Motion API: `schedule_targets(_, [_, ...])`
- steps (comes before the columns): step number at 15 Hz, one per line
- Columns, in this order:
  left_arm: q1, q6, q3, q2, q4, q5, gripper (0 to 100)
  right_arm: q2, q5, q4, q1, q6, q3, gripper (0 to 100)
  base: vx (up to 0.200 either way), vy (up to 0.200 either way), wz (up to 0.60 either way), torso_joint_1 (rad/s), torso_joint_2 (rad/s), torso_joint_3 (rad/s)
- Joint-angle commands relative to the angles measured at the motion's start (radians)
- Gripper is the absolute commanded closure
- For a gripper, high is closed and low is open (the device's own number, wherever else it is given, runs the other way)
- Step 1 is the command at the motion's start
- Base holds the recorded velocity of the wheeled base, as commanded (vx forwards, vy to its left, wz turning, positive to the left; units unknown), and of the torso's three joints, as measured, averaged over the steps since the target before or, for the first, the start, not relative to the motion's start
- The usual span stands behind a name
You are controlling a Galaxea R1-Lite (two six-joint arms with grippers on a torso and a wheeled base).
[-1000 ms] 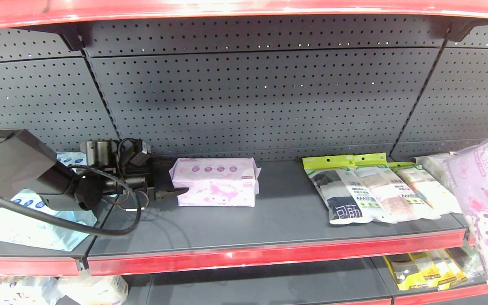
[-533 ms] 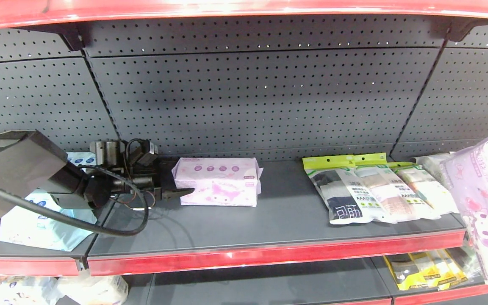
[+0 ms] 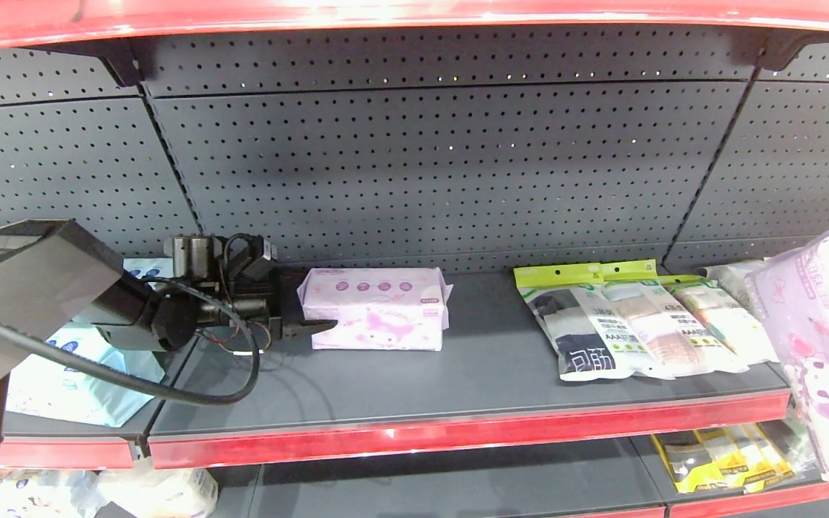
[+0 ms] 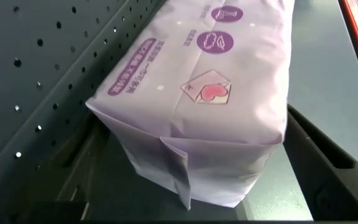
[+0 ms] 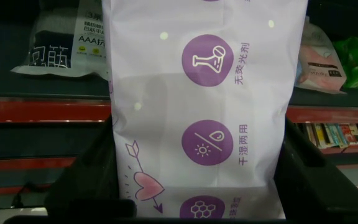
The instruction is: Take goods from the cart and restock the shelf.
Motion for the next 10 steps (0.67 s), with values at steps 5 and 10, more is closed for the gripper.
schedule_targets(5, [-0.006, 0.000, -0.018, 0.000, 0.032, 0.000, 0, 0.016, 0.000, 0.000, 0.002, 0.000, -0.009, 100, 0.000, 0.000, 0.00, 0.000, 0.00, 0.000])
schedule_targets(10, [-0.020, 0.000, -0.033, 0.023, 0.032, 0.000, 0, 0.022, 0.000, -0.001, 0.002, -0.002, -0.012, 100, 0.000, 0.000, 0.00, 0.000, 0.00, 0.000])
